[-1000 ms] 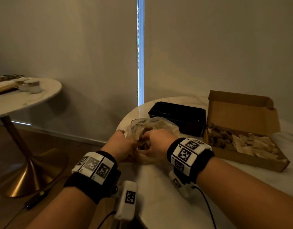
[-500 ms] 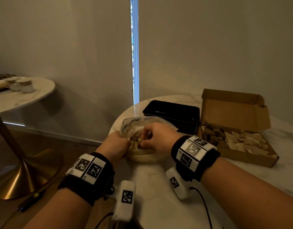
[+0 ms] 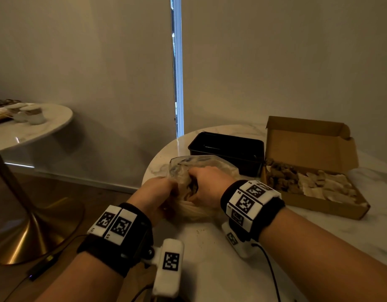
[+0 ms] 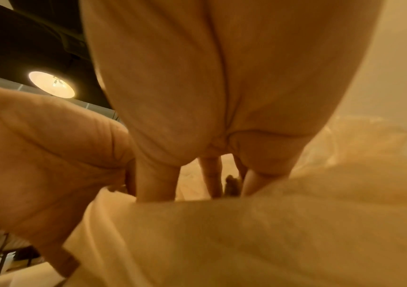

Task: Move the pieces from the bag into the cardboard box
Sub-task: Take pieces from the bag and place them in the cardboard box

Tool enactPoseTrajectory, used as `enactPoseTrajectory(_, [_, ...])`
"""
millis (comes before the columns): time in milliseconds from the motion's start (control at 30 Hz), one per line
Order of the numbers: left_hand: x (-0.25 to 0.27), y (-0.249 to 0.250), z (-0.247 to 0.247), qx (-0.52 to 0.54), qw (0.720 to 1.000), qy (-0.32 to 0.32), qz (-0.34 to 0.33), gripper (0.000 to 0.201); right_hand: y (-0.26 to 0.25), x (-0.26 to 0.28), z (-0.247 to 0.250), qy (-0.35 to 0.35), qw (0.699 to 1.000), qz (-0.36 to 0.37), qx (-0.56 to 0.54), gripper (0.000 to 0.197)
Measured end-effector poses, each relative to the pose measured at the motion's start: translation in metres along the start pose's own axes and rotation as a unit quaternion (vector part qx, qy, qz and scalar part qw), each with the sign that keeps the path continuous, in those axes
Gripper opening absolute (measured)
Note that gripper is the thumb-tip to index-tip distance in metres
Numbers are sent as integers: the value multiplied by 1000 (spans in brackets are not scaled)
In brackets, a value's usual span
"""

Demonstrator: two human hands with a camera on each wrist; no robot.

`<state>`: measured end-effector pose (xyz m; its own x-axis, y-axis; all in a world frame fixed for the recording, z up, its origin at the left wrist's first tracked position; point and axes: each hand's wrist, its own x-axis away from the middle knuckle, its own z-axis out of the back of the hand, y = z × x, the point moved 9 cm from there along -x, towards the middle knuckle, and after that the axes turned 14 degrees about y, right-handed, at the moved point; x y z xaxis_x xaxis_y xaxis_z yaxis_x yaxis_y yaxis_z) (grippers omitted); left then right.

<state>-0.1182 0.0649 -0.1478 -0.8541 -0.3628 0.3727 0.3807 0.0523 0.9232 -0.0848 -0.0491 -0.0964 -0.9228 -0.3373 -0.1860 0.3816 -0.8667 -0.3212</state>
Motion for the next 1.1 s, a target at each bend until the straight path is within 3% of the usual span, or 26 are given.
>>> enactPoseTrajectory(367, [4,8,-6,-2,1000,-7,-24,37,9,0,8,4,998,-18,53,19])
enactPoseTrajectory(633, [-9,5,-1,23,999,31,-35,33,24,0,40,92,990,-71,-77,11])
enactPoseTrajectory(800, [-16,9,5,22,997,60,-50,39,30,10,74,152,975,-61,-153,14])
enactPoseTrajectory(933, [-15,27,15,-46,984,133,-107,89,42,25,99,173,958,-58,-222,13])
enactPoseTrajectory(967, [-10,36,16,-80,975,156,-140,91,47,29,105,177,954,-56,-235,14])
enactPoseTrajectory(1033, [9,59,11,-137,942,202,-232,71,57,38,115,185,951,-53,-244,14])
enactPoseTrajectory(1100, [31,82,-8,-99,916,199,-335,44,69,46,124,195,949,-56,-241,13])
